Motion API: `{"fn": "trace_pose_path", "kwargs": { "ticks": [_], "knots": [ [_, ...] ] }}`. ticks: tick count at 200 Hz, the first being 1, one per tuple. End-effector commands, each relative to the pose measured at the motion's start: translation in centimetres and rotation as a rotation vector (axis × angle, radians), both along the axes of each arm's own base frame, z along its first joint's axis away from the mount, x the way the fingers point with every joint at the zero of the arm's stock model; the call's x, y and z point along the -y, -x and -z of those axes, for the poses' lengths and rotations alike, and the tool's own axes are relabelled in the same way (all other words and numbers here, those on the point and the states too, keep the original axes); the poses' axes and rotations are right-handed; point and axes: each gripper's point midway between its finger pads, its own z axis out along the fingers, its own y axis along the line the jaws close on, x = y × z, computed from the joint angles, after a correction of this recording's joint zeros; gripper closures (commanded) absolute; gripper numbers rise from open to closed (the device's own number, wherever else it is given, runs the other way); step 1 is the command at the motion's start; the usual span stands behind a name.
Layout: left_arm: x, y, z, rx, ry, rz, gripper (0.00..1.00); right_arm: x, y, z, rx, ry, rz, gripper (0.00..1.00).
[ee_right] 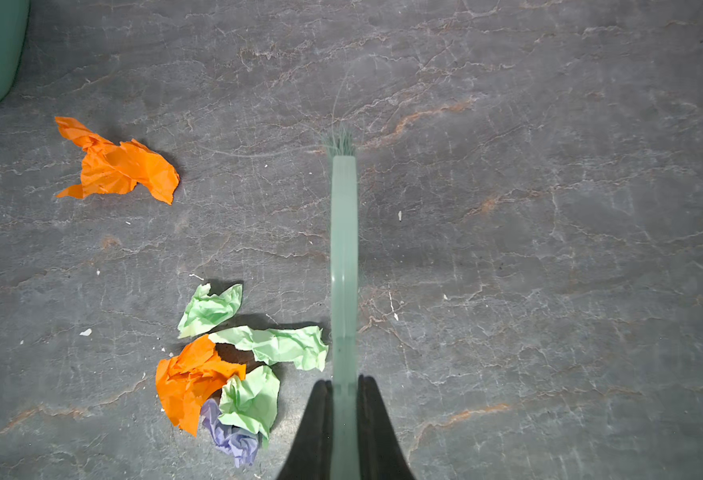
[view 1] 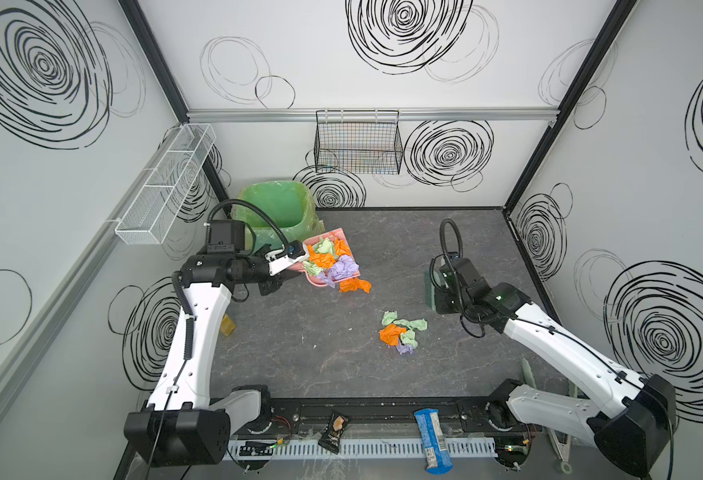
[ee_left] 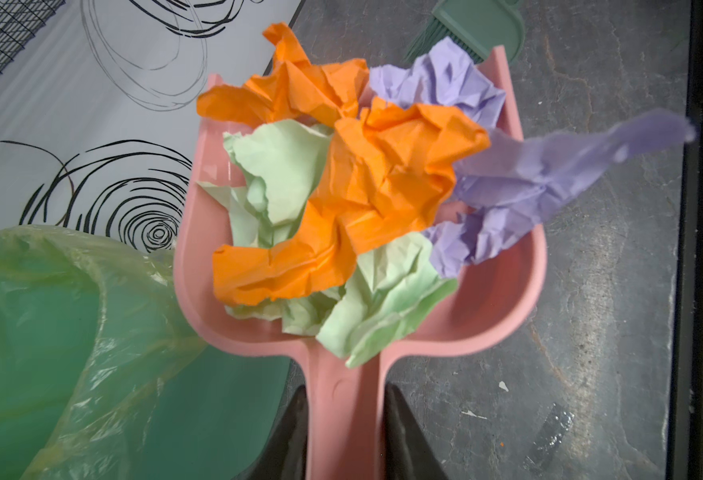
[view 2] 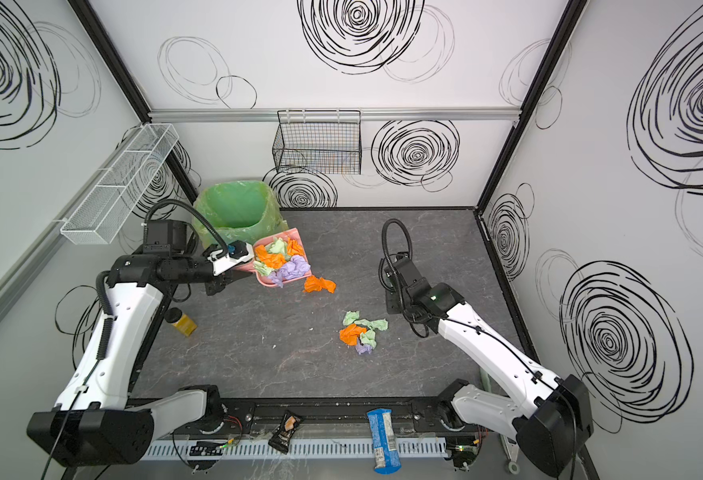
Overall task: Sweep away the paper scraps from the table
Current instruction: 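Lift the filled dustpan toward the wastebasket with the left gripper while the right draws back, then tilt the pink dustpan over the green wastebasket with the left gripper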
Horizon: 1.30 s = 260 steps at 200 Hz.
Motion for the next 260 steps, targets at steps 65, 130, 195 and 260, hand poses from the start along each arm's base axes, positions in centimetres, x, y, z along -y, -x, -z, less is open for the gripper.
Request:
{"fn": "trace_pose_path", "kwargs": {
  "ticks": [65, 130, 195, 260],
  "knots": [
    [-3.5, -2.3, -1.4, -0.006, 0.005, -0.011, 1.0, -0.5, -0.8, 0.7, -0.004, 0.008, -0.013, 1.0],
    [-7.3, -4.3, -3.3, -0.009, -0.011, -0.04, 1.0, -0.6, -0.7, 2.1, -0.056, 0.027, -0.017, 1.0],
    [-11.8, -7.3, -4.1, -0.02, -0.047, -0.1, 1.0, -0.3, -0.3, 3.4, -0.12, 0.059, -0.004, 1.0],
    [-16.3, -11.8, -5.5, 0.035, -0.168, -0.192, 1.0, -0.2, -0.4, 3.4, -0.117, 0.054, 0.0, 1.0]
  ]
}}
